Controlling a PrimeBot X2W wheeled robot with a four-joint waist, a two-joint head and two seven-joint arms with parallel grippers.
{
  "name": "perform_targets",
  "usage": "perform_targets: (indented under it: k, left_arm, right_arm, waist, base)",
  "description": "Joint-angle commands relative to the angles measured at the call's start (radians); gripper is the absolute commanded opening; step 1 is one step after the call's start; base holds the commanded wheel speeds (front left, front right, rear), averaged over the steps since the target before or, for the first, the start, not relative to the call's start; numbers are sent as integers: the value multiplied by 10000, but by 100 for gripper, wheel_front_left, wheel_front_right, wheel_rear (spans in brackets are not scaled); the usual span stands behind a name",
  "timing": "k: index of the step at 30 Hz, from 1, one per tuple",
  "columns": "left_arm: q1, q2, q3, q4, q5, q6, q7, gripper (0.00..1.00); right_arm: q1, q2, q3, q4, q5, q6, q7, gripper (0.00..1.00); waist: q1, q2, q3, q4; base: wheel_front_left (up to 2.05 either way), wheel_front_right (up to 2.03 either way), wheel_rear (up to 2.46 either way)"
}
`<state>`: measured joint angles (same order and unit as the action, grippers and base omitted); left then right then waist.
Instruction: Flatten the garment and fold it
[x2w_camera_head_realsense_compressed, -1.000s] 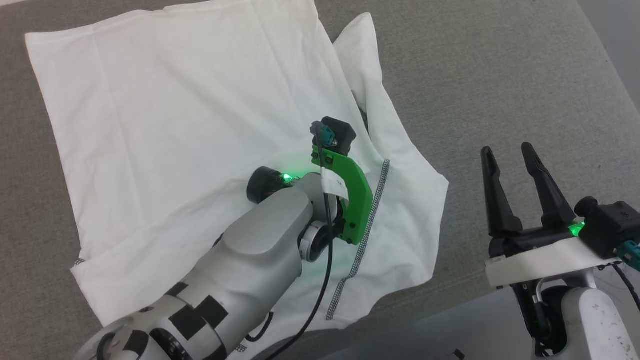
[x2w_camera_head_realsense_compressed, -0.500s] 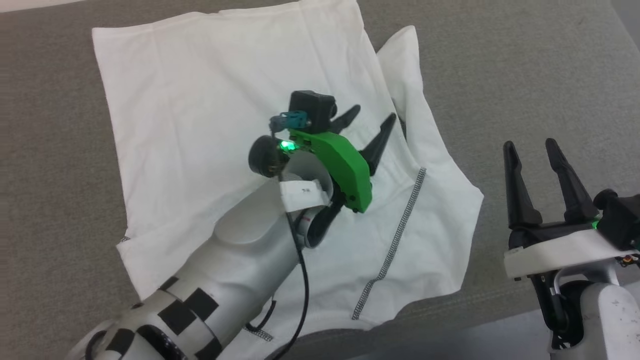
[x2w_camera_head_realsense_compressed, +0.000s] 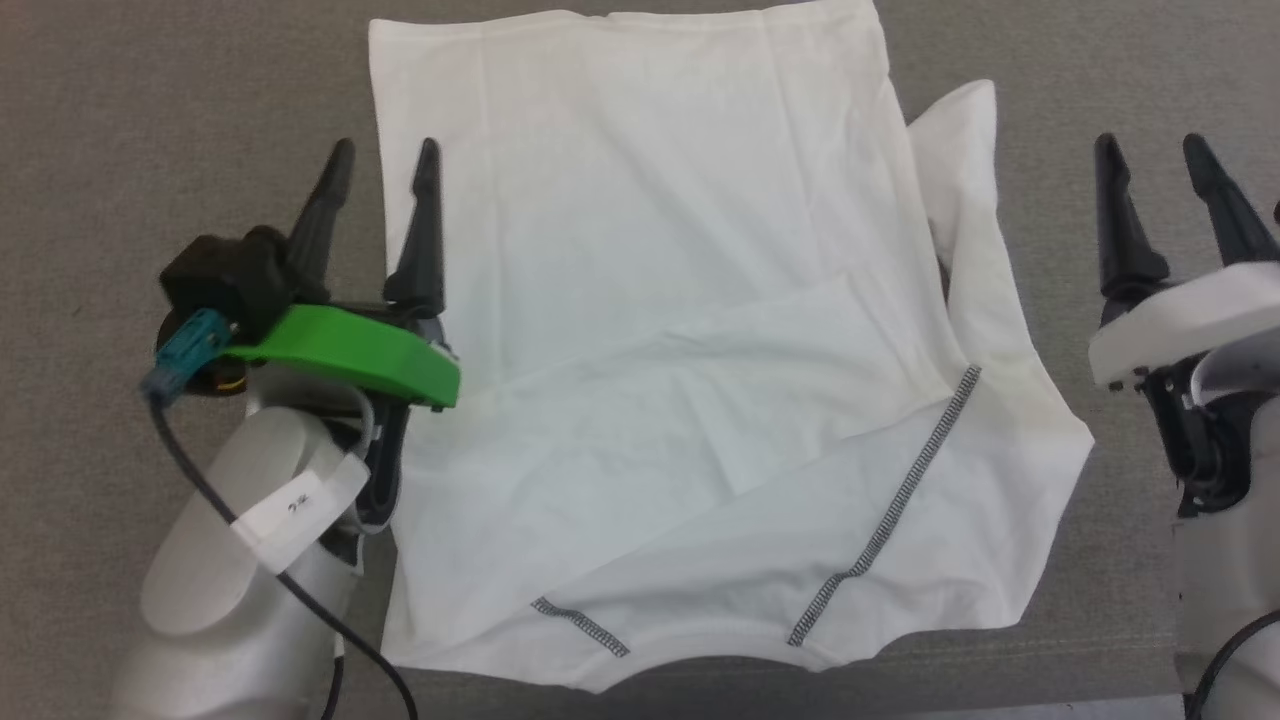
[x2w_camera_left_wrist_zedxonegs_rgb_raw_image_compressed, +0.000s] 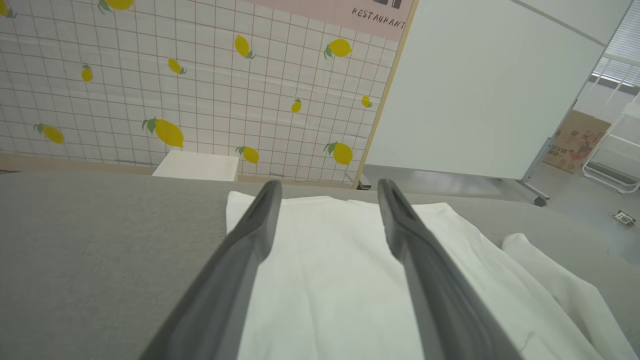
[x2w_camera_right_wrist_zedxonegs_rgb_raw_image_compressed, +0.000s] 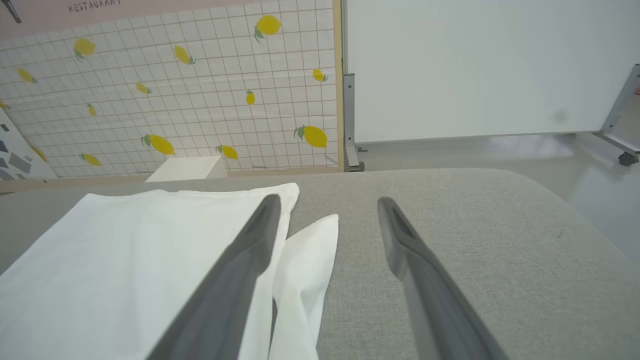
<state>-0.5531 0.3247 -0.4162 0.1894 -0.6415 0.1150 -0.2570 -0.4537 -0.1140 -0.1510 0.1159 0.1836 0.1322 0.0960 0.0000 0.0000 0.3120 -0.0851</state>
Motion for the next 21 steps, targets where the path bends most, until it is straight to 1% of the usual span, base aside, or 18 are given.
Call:
perform_targets:
  k: [1,3,5,9,12,15,21]
  left_arm:
    - [367,5,385,-261,266,-33,-45,100]
    - [851,-104,1153,-703,702,-142,-45,100]
    - [1226,-274,1790,-1023,1091,-298,-46,100]
    - [1755,-724,2818,-1498,1729,-762,-46,100]
    - [1933,-1033,3281,-1644,2107,-1069,-46,100]
    - [2003,-1411,3705,-1741,2426,-1356,-46,100]
    - [1991,-2046,4318,-1831,2862,-1886,-47,100]
  right_arm:
    - [-417,-53,-76,265,182,-15,51,100]
    - [-952,-336,-159,816,187,-15,244,100]
    - [-1516,-431,-412,1364,325,-15,408,100]
    - [-2703,-670,-936,2538,266,-15,1009,100]
    - [-3466,-830,-1451,3331,31,-15,1599,100]
    - [-4132,-1025,-1893,3987,-557,-15,2377,100]
    - [-5073,-1110,-2558,4505,-1634,-15,4114,100]
  waist:
    - [0,0,246,525]
    - [0,0,393,759]
    - [0,0,570,975]
    - [0,0,1053,1360]
    - [0,0,1437,1634]
    - [0,0,1847,1916]
    - [0,0,2497,2332]
  base:
    - [0,0,0]
    - [0,0,0]
    - [0,0,0]
    - [0,0,0]
    - [0,0,0]
    - [0,0,0]
    - [0,0,0]
